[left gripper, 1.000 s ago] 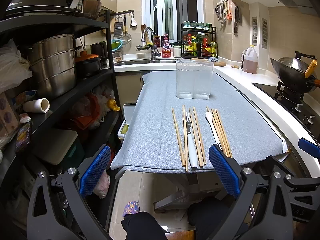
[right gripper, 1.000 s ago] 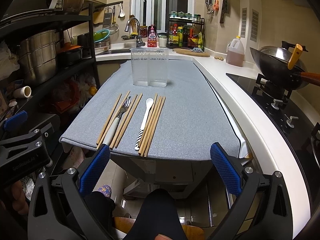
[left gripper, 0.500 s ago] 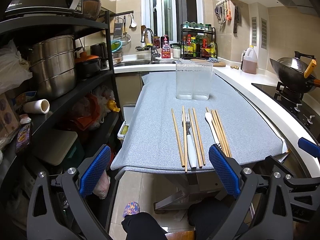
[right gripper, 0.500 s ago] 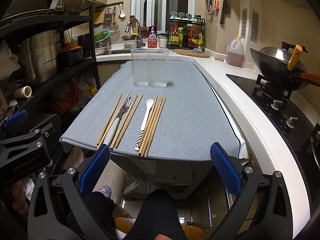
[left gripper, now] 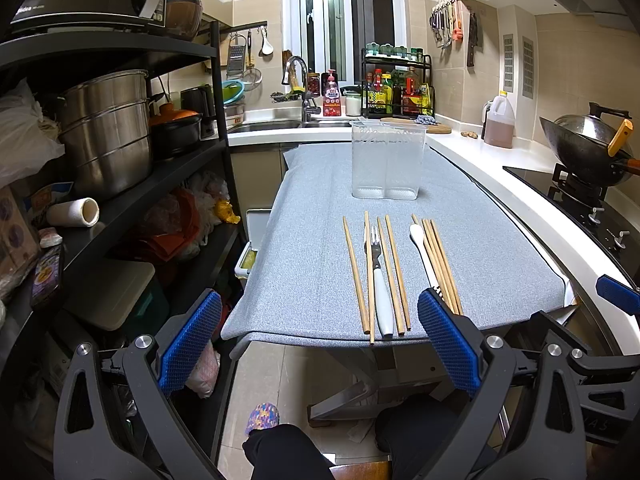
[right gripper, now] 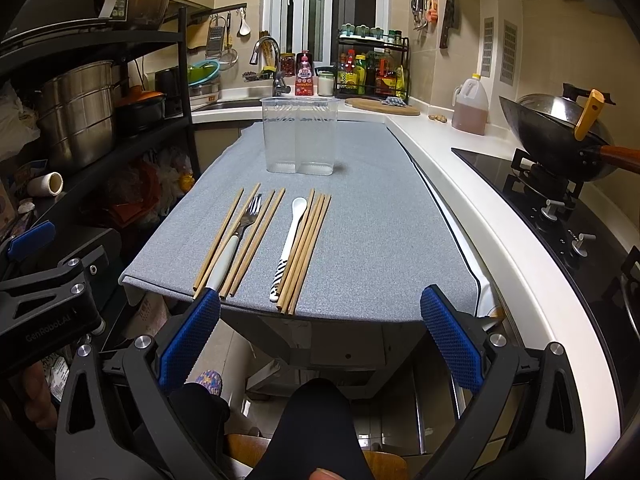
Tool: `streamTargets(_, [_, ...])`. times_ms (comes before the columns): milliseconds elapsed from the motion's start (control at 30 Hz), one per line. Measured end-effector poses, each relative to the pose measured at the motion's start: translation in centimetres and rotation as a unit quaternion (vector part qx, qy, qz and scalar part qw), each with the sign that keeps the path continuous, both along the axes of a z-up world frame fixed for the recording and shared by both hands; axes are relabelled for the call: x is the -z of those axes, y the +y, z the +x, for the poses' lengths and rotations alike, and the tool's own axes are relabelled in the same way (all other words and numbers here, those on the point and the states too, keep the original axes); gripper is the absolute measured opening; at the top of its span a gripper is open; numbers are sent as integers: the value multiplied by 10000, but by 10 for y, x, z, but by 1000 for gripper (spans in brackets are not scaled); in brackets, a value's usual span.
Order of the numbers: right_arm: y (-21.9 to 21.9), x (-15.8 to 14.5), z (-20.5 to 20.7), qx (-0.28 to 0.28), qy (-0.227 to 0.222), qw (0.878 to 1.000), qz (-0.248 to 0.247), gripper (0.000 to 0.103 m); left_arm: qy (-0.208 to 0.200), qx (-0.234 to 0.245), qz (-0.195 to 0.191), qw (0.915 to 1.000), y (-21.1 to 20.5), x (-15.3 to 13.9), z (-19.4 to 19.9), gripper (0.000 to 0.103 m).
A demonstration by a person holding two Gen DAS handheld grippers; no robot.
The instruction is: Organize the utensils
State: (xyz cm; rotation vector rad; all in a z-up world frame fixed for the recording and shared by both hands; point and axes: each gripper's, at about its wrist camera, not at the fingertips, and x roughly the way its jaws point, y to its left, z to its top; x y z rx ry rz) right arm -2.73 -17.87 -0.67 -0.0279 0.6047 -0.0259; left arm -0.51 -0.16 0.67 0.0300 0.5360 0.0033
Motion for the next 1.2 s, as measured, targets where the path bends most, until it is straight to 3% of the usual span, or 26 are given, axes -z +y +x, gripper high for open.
streamTargets(400, [-4, 0, 2, -32, 35, 10000, 51, 98, 38, 72, 11, 10000, -1, 0, 0, 95])
streamTargets(533, [-26, 0, 14, 136, 29, 9996, 259, 98, 114, 166, -179, 9996, 11, 2, 8, 95])
streamTargets(667, [-50, 15, 36, 500, 213, 9973, 486, 98, 156, 31, -262, 9995, 23, 16, 22, 95])
streamTargets(867, [-46, 50, 66, 411, 567, 9960, 561, 98, 315, 96, -167, 9993, 18, 46, 38, 95])
streamTargets(1033, [-28, 71, 82, 231, 309, 9988, 310, 98, -60, 198, -203, 9996, 14, 68, 49, 94])
streamTargets(1067, [-26, 73, 83, 199, 301, 9989, 298, 96, -56, 208, -223, 9995, 14, 71, 52, 92])
streamTargets(1133, [-24, 81, 89, 167, 372, 9989, 245, 80, 34, 239, -240, 9994, 12, 79, 60, 87])
streamTargets(1200, [-25, 87, 94, 175, 489, 9982, 286, 73, 80, 252, -218, 9994, 9, 83, 65, 82])
